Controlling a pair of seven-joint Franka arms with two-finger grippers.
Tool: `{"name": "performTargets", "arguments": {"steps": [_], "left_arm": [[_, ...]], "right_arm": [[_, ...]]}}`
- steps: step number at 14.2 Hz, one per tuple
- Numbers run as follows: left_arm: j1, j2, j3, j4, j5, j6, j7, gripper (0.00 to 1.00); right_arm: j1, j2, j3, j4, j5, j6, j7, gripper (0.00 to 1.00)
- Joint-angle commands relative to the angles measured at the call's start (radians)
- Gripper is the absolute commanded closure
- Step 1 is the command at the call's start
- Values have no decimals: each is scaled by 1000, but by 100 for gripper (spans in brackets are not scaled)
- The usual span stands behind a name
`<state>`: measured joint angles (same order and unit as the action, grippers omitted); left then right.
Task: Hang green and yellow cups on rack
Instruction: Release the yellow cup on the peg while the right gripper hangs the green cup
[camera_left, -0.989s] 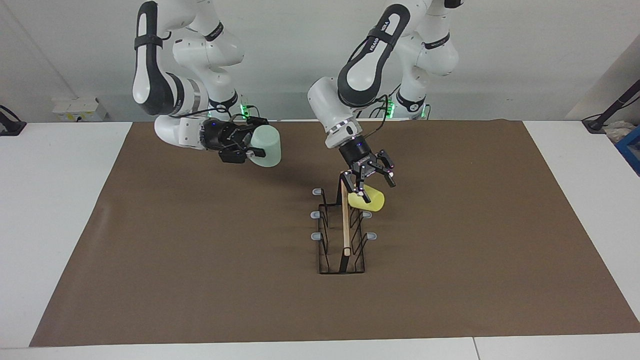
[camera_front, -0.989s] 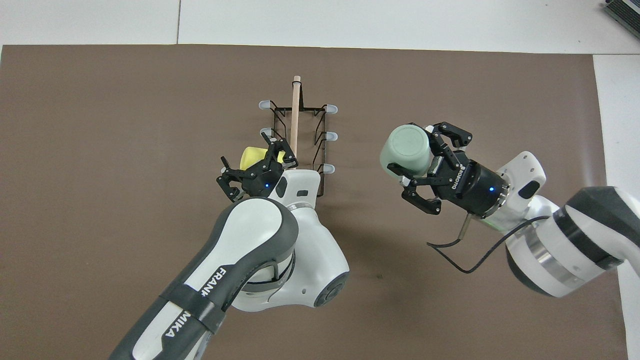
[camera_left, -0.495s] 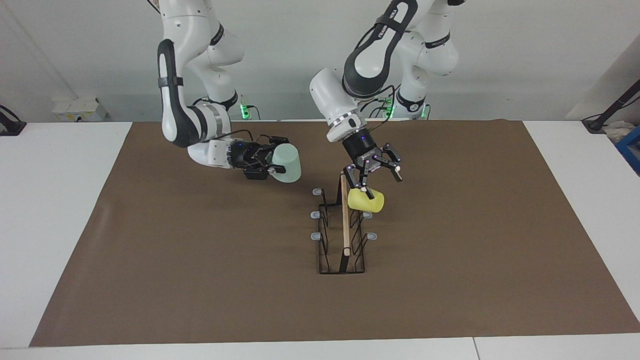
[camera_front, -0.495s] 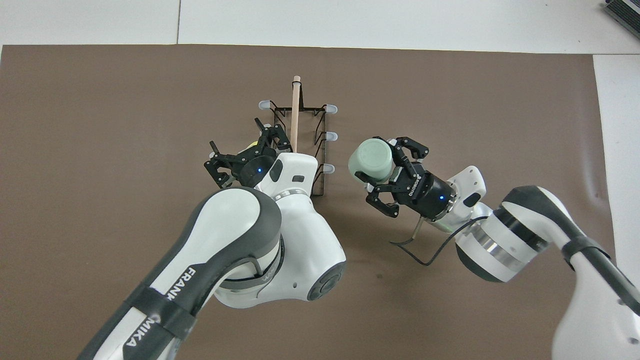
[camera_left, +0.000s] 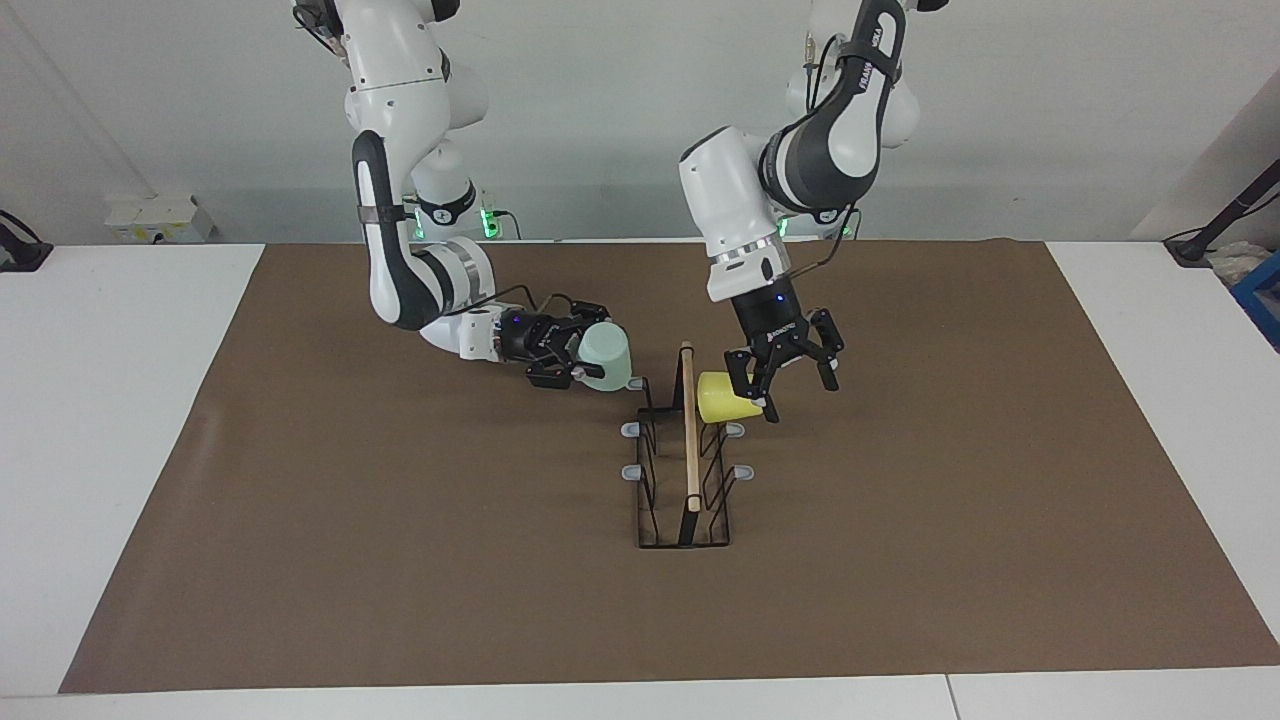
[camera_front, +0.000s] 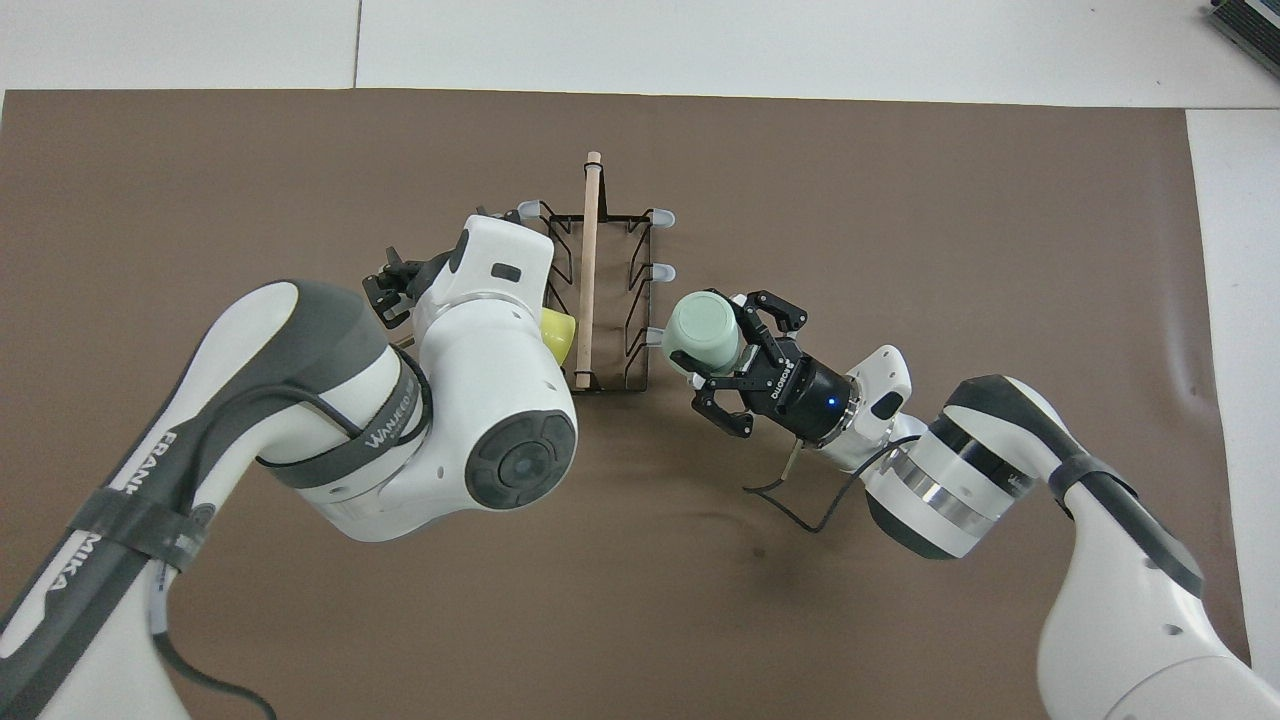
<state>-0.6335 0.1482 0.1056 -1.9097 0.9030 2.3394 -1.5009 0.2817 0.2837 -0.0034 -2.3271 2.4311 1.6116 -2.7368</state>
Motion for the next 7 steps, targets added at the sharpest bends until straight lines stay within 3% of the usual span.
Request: {"name": "performTargets", "arguments": {"steps": [1, 5, 7], "left_arm": [[53, -2, -6, -3, -215, 53, 172, 1], [90, -6, -6, -12, -537, 57, 402, 20], [106, -12, -11, -26, -626, 34, 480, 47]], "right_arm": [[65, 14, 0, 17, 100, 17, -107, 84], [70, 19, 0, 32, 114, 63, -110, 84], [70, 19, 0, 34, 114, 71, -110, 84]]}}
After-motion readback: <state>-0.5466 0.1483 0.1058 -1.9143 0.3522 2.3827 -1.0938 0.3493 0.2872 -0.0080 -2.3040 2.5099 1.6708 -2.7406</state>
